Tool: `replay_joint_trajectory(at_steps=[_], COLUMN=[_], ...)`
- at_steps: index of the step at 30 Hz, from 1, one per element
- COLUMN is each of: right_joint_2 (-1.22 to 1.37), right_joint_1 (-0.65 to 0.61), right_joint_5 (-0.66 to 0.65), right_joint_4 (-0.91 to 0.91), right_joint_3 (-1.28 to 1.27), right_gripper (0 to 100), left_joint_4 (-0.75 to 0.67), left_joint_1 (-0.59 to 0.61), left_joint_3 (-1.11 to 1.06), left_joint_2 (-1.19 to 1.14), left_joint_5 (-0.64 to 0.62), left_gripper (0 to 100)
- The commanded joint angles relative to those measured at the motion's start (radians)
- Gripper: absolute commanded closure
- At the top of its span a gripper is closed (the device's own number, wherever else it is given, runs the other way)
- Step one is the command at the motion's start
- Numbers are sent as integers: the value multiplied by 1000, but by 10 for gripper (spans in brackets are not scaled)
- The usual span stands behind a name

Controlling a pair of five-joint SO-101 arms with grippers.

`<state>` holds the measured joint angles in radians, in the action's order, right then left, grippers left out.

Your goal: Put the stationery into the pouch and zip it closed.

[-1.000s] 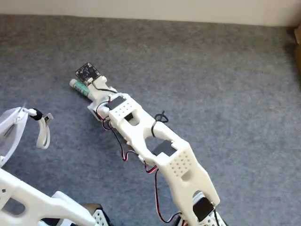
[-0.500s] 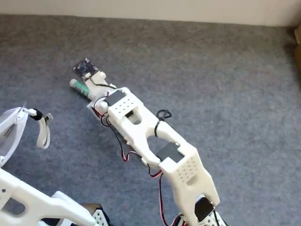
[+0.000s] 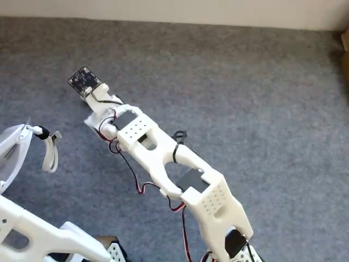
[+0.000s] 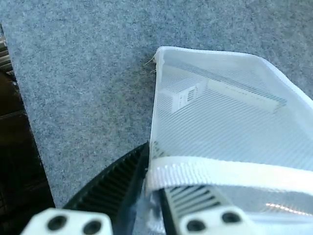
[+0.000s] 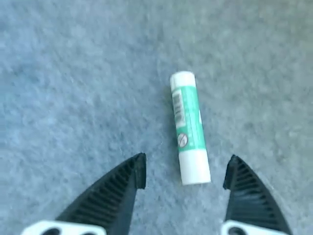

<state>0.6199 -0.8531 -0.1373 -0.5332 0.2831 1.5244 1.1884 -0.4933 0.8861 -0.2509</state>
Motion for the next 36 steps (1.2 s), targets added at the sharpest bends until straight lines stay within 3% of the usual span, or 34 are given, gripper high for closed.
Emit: replay_joint_trajectory(at_steps=[1, 11, 21, 29, 36], right_joint_2=[38, 269, 282, 226, 93], right_joint_1=[7, 45, 50, 73, 94], right_joint_5=[-11, -9, -11, -11, -11], right_joint_4=[73, 68, -2, -268, -605], right_joint_3=[87, 306, 314, 387, 440], right_gripper=[753, 758, 980, 985, 990], left_joint_4=[-20, -20, -20, -17, -20], left_joint_1=[5, 5, 5, 5, -82], left_joint_3=[38, 38, 38, 38, 39], left_joint_2=[1, 1, -1, -1, -1], left_joint_5=[-12, -12, -12, -12, -12], left_gripper=[993, 993, 993, 993, 993])
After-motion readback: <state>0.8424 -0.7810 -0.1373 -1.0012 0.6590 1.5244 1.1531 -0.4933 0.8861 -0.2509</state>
